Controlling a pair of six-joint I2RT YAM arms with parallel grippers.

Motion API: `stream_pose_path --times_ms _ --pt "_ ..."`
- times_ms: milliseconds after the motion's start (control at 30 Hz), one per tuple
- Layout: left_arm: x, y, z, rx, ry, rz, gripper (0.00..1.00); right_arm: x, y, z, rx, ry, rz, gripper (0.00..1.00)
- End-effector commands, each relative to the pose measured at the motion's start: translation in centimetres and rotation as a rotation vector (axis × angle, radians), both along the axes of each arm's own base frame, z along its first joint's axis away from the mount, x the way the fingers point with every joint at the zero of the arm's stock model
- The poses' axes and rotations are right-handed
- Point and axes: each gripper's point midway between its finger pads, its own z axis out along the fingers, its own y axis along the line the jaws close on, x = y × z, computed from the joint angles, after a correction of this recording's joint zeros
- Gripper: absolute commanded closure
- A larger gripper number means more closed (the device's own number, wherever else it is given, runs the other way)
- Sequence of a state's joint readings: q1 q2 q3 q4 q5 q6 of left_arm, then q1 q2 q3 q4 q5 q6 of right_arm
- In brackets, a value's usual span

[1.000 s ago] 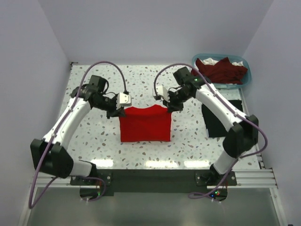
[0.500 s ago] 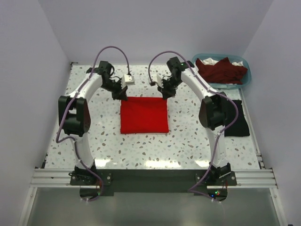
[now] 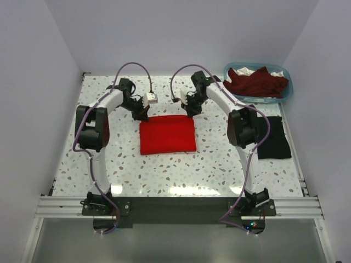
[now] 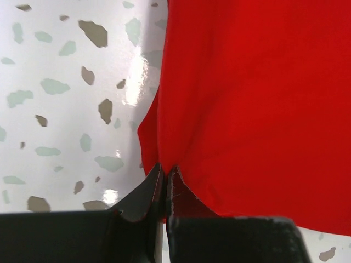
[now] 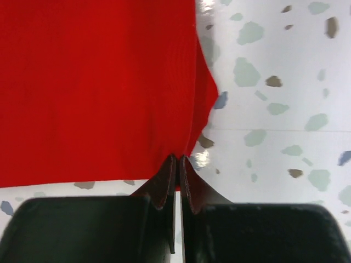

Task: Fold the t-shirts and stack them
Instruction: Fold the tshirt

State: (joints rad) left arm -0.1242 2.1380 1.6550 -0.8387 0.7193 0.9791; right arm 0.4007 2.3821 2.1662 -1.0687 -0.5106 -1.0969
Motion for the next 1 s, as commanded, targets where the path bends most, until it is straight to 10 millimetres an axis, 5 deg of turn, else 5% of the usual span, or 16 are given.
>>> stream_pose_path --times_ms 0,167,333,433,733,967 --pt "-0.5 0.6 -0.8 0.011 -0.005 0.005 0.98 -2.2 0.6 0.6 -0.020 0.041 -0.005 1.00" --pt "-5.3 0.3 -0.8 -0.009 0.017 -0.060 0.97 -7.7 0.2 -1.3 -0.082 0.180 -0.016 1.00" --pt "-11.6 0.2 -0.3 -0.061 0.063 -0.109 0.97 -12.9 0.0 1.4 -0.036 0.245 -0.034 1.00" --pt "-13.4 0.2 1.2 -0.080 0.015 -0.119 0.93 -15.0 0.5 3.3 0.010 0.298 -0.051 1.00" --pt "-13.4 0.4 4.3 -0.157 -0.007 -0.149 0.91 -14.5 1.7 6.0 0.045 0.361 -0.013 1.00" --pt "-13.3 1.4 2.4 -0.102 0.071 -0.125 0.90 -11.8 1.8 2.7 -0.012 0.322 -0.031 1.00"
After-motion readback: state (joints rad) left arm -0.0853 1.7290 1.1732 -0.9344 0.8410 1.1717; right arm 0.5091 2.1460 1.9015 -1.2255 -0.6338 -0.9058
